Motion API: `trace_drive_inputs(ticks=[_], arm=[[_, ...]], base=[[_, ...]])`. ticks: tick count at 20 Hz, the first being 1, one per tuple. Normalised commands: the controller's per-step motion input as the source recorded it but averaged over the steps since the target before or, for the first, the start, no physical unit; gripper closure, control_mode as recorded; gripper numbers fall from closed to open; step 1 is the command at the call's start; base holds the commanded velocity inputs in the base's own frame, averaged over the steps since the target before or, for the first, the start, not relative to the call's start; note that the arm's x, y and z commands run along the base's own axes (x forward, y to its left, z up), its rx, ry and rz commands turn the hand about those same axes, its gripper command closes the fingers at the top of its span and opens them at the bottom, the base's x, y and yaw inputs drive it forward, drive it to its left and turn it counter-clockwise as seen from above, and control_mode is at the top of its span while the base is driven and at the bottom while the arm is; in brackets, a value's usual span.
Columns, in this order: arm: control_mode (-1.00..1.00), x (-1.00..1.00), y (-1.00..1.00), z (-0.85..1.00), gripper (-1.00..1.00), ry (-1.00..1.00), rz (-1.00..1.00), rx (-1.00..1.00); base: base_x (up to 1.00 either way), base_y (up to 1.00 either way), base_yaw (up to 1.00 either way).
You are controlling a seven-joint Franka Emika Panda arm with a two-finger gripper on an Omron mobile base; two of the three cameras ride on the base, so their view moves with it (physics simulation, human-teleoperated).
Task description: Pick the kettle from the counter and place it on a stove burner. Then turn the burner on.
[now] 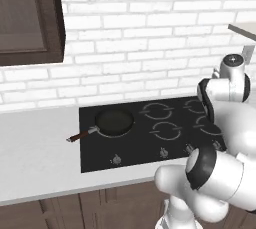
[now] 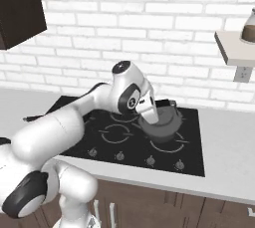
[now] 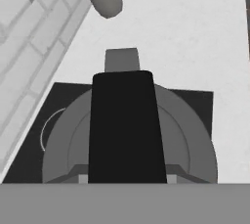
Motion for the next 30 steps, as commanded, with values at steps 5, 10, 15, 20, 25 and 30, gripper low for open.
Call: trace_drive_inputs(ticks=[5,10,15,20,25,30], arm=[[-1.00,0.29,0.05,-0.07,1.00,0.08,0.00,-0.01],[-1.00,0.74,-0.02,-0.10,1.00,0.09,0.00,0.00],[-1.00,0.52,-0.15,-0.17,1.00,0.03,0.00,0.00],[-1.00,0.07,-0.34,-0.35,1.00,0.04,0.00,0.00],[-1.00,0.00,-0.23,-0.44,1.00,0.00,0.00,0.00],[-1.00,0.00,-0.03,-0.42,1.00,0.00,0.00,0.00]], base=[[0.00,0.00,0.00],[0.00,0.00,0.00],[0.00,0.00,0.00],[0.00,0.00,0.00],[0.00,0.00,0.00],[0.00,0.00,0.00]])
